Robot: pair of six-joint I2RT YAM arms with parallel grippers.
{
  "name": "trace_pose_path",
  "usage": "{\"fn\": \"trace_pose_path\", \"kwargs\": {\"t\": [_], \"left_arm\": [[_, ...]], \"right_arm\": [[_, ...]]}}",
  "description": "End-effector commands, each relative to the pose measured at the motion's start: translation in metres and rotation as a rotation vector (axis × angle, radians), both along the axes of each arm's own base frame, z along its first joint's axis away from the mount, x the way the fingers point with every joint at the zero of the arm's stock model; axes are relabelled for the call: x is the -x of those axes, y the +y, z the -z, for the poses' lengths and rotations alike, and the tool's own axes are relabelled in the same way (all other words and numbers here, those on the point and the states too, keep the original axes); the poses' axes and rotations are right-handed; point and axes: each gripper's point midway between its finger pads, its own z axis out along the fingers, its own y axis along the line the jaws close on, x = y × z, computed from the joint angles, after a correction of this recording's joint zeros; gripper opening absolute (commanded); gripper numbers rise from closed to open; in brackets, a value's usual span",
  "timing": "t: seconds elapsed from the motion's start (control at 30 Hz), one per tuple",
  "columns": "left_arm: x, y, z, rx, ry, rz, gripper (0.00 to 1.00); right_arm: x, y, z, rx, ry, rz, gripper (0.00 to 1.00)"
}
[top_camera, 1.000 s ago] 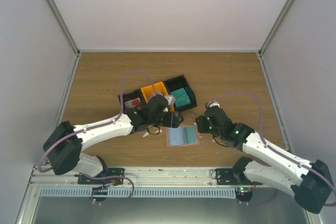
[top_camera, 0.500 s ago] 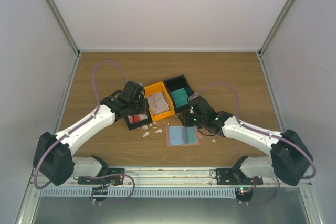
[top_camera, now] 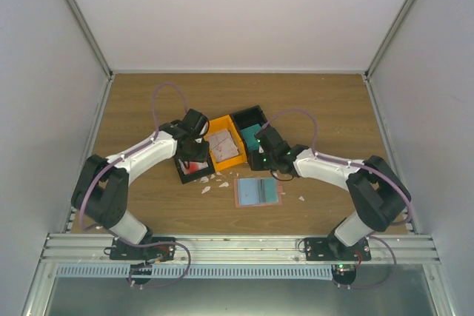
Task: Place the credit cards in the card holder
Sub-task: Move the storage box to the center of the board, then pick up the credit card from the storage box.
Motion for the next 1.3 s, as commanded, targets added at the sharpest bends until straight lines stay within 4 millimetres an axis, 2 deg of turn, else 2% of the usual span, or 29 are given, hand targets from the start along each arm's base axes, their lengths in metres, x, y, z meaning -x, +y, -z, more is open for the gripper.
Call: {"fn": "trace_pose_path", "kwargs": {"t": [0.0,0.17,0.33,0.47,0.6,0.7,0.83,1.03,1.13,1.27], "left_arm": [[-0.004,-0.002,0.01,-0.032,0.022,0.063,0.25],[-0.013,-0.021,0.01,0.03,0.01,0.129,0.27],[-0.019,-0.045,0.004,0.108,-0.011,0.213,0.35],[-0.024,-0.043,0.012,0.069,0.005,0.214,0.38],[-0.022,-0.029,0.018,-0.007,0.016,0.192,0.34],[-0.018,-0.022,0.02,-0.039,0.016,0.195,0.33],[-0.015,-0.014,0.026,-0.082,0.027,0.203,0.34],[-0.017,-0.006,0.033,-0.137,0.031,0.21,0.39],[-0.014,-0.007,0.034,-0.134,0.039,0.224,0.37],[-0.008,-0.008,0.035,-0.12,0.029,0.267,0.34]], "right_arm": [[-0.021,-0.013,0.004,0.042,-0.026,-0.014,0.31],[-0.034,-0.02,0.014,0.046,-0.006,-0.018,0.31],[-0.052,-0.035,0.022,0.07,-0.006,0.015,0.31],[-0.072,-0.047,0.019,0.086,-0.035,0.051,0.31],[-0.081,-0.05,0.009,0.083,-0.059,0.062,0.3],[-0.072,-0.045,0.003,0.031,-0.055,0.047,0.3],[-0.049,-0.033,-0.003,-0.027,-0.035,0.012,0.3],[-0.012,0.004,-0.023,-0.124,-0.036,-0.057,0.31],[0.004,0.023,-0.029,-0.162,-0.043,-0.085,0.31],[0.015,0.045,-0.029,-0.185,-0.048,-0.119,0.33]]}}
